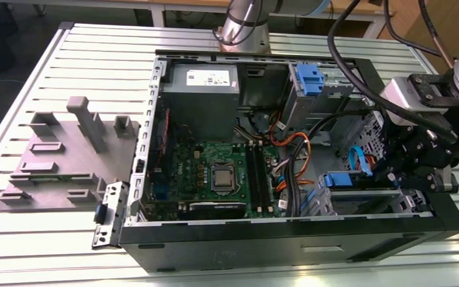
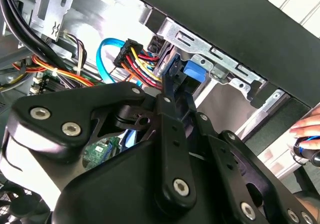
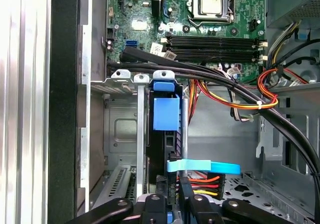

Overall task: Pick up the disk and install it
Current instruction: 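Insert the second disk wire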

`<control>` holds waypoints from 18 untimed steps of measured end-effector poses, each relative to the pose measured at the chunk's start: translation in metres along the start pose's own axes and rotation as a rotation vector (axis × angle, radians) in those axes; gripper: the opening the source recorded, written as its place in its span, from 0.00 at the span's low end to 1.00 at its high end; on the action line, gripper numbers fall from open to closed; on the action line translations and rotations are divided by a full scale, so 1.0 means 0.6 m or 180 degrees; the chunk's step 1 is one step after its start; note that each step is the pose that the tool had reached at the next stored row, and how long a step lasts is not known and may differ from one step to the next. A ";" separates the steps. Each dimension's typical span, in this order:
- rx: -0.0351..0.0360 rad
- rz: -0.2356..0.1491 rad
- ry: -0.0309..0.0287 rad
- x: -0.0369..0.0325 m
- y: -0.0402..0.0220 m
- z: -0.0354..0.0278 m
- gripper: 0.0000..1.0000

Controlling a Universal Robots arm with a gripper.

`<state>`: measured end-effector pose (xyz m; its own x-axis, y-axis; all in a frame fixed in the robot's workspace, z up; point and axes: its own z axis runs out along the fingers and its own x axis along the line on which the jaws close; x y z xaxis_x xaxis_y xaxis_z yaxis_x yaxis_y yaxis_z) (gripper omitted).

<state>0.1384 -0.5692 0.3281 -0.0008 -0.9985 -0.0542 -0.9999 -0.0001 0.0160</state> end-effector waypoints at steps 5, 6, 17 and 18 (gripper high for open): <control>0.0000 0.0000 0.0003 0.000 0.000 -0.004 0.24; 0.0000 0.0000 0.0002 0.000 0.000 -0.007 0.24; 0.0000 0.0000 0.0002 -0.003 0.001 -0.046 0.24; 0.0000 0.0000 0.0002 -0.003 0.001 -0.048 0.24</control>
<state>0.1384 -0.5692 0.3572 -0.0008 -0.9986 -0.0536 -0.9999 -0.0001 0.0159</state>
